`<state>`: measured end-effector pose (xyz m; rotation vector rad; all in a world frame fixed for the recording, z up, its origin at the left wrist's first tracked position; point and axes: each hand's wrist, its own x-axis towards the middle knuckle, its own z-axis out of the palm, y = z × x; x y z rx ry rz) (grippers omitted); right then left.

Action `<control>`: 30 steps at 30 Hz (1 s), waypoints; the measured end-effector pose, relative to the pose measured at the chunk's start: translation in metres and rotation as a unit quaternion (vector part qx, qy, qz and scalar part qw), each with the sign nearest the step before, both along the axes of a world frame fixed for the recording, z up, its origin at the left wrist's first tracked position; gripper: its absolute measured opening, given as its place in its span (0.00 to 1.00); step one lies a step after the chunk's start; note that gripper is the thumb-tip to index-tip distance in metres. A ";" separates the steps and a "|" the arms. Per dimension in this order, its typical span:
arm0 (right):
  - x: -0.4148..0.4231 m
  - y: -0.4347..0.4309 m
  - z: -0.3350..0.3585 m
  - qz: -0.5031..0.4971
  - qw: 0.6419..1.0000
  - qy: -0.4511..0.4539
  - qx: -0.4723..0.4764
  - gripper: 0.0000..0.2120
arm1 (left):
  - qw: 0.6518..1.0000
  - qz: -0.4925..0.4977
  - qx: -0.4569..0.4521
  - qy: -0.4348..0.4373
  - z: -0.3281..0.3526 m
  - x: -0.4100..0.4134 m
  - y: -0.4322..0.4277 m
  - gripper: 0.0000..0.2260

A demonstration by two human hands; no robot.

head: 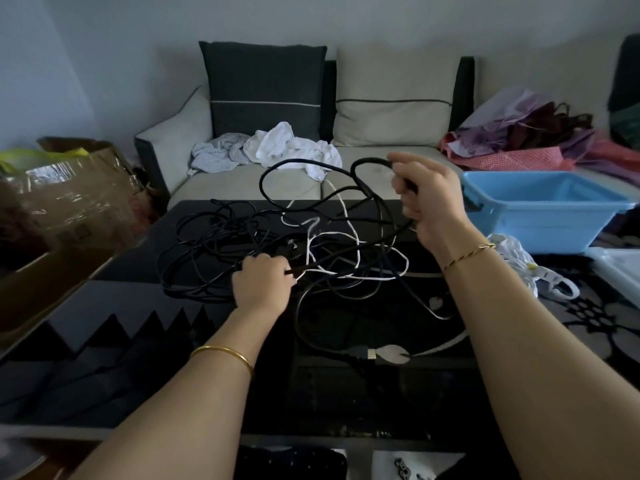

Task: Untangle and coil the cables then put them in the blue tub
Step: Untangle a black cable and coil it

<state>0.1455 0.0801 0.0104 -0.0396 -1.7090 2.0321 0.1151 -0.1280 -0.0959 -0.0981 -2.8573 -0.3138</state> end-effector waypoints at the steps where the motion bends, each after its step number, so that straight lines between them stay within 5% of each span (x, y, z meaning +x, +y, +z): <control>1: 0.004 -0.001 0.005 -0.008 1.000 0.024 0.011 0.09 | 0.999 0.029 0.010 0.018 0.001 0.001 -0.001 0.10; 4: 0.011 -0.002 0.015 -0.005 0.996 0.090 -0.022 0.09 | 0.973 0.062 0.192 0.116 0.011 -0.002 0.000 0.09; 7: 0.016 -0.001 0.018 0.005 0.991 0.113 -0.077 0.07 | 0.889 -0.016 0.383 0.250 0.034 -0.003 0.001 0.08; 13: 0.021 0.001 0.034 0.017 0.980 0.157 -0.122 0.07 | 0.807 -0.173 0.362 0.434 0.094 0.017 0.008 0.18; 16: 0.021 -0.004 0.034 -0.112 0.977 0.174 0.045 0.07 | 0.817 -0.251 0.284 0.435 0.107 0.021 0.011 0.16; 19: 0.012 -0.008 0.024 -0.225 0.940 0.067 0.250 0.09 | 0.841 -0.268 0.224 0.413 0.102 0.025 0.011 0.17; 22: 0.002 -0.005 0.004 -0.199 0.883 -0.117 0.409 0.12 | 0.847 -0.285 0.201 0.402 0.106 0.033 0.012 0.18; 25: 0.003 -0.013 -0.007 -0.165 0.831 -0.196 0.493 0.15 | 0.842 -0.310 0.203 0.392 0.111 0.039 0.018 0.18; 27: 0.005 -0.020 -0.004 -0.154 0.855 -0.151 0.472 0.14 | 0.846 -0.313 0.200 0.381 0.107 0.039 0.020 0.17; 30: 0.017 -0.032 0.012 0.043 0.968 -0.106 0.223 0.18 | 0.853 -0.319 0.194 0.364 0.104 0.039 0.024 0.15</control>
